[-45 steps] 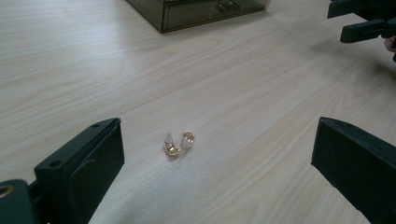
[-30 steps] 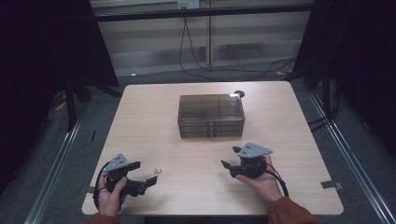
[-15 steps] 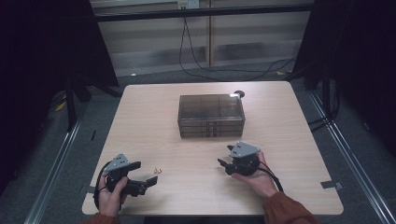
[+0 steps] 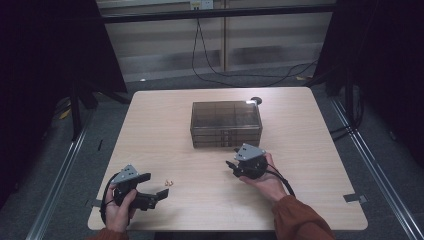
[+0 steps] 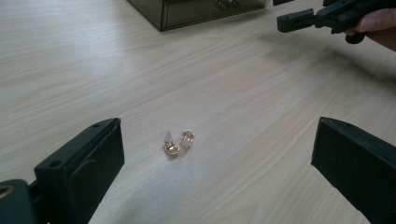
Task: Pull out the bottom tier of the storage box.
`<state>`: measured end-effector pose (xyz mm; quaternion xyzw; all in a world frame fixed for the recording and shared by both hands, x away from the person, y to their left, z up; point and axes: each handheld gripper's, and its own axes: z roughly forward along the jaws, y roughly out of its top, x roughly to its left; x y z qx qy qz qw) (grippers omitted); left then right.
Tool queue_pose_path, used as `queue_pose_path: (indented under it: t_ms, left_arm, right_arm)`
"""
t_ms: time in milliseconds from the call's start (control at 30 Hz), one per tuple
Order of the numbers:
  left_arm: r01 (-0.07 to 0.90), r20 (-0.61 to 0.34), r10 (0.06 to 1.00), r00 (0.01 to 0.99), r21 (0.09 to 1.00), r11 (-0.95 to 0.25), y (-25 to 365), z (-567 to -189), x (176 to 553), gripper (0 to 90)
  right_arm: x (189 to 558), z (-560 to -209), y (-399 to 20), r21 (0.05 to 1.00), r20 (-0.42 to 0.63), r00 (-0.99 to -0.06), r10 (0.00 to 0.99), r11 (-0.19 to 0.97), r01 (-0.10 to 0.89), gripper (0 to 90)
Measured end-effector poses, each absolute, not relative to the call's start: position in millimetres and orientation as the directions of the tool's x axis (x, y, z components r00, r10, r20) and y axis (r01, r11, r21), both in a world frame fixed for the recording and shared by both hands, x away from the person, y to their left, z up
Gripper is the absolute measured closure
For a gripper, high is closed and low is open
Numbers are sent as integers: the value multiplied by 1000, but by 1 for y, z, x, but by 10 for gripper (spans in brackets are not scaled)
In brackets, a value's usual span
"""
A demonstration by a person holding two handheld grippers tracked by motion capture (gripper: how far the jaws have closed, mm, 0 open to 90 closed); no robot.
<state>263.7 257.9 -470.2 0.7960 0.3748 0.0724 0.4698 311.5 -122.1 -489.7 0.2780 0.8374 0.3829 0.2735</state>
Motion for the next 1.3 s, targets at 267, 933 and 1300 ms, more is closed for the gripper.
queue_pose_path:
  t_ms: [267, 933, 1300]
  left_arm:
    - [527, -234, 662, 712, 801, -283, 258, -470, 264, 24]
    - [527, -232, 662, 713, 800, -287, 257, -471, 264, 24]
    - [527, -234, 660, 714, 800, -287, 257, -471, 264, 24]
  right_arm:
    - [317, -495, -120, 776, -302, -682, 666, 587, 230, 509]
    - [323, -507, -116, 713, -398, -664, 633, 669, 210, 535]
    - [328, -506, -102, 562, -599, -633, 490, 821, 103, 549]
